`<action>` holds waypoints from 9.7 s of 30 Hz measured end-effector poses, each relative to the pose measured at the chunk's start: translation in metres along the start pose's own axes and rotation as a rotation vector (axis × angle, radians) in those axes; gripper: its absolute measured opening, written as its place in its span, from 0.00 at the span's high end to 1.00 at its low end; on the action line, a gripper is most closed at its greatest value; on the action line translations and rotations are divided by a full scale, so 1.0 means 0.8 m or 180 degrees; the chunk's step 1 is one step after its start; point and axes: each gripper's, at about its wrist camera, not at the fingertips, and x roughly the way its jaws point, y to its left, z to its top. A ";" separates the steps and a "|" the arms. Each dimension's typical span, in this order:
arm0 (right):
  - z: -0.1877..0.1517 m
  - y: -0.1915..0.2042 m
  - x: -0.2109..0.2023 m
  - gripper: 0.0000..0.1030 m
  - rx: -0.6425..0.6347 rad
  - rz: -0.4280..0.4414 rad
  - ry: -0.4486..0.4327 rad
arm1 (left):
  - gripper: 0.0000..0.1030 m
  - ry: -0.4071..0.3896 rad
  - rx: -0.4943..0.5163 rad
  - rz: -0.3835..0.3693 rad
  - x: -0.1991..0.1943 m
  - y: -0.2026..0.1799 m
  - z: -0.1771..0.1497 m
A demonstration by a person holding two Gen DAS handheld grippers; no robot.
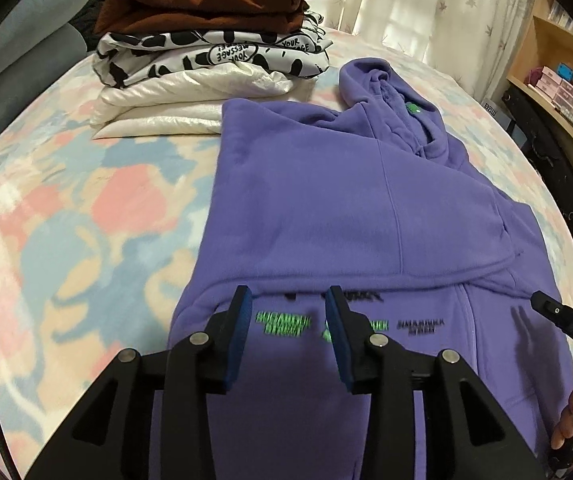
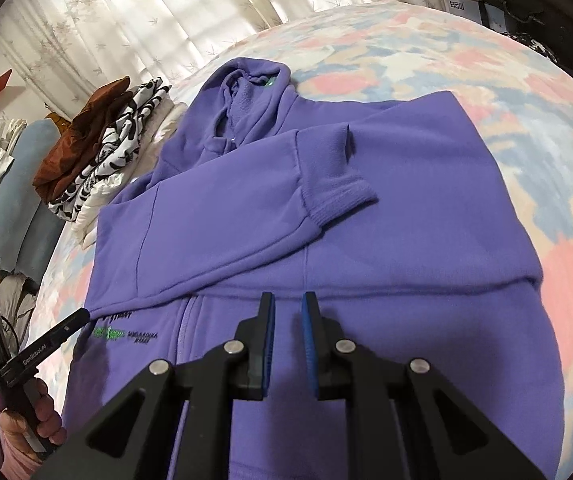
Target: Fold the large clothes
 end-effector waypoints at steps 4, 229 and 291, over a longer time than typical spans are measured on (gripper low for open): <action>-0.017 0.003 -0.012 0.78 0.0029 0.0024 -0.0001 | 0.60 -0.0039 -0.0015 0.0028 -0.025 0.004 -0.018; 0.122 -0.088 0.022 0.74 0.0006 -0.0552 -0.0228 | 0.81 -0.0226 0.0566 0.0321 0.064 0.044 0.125; -0.106 -0.071 -0.092 0.65 -0.0370 -0.0657 -0.0058 | 0.28 -0.0152 0.0345 0.0683 -0.035 0.069 -0.095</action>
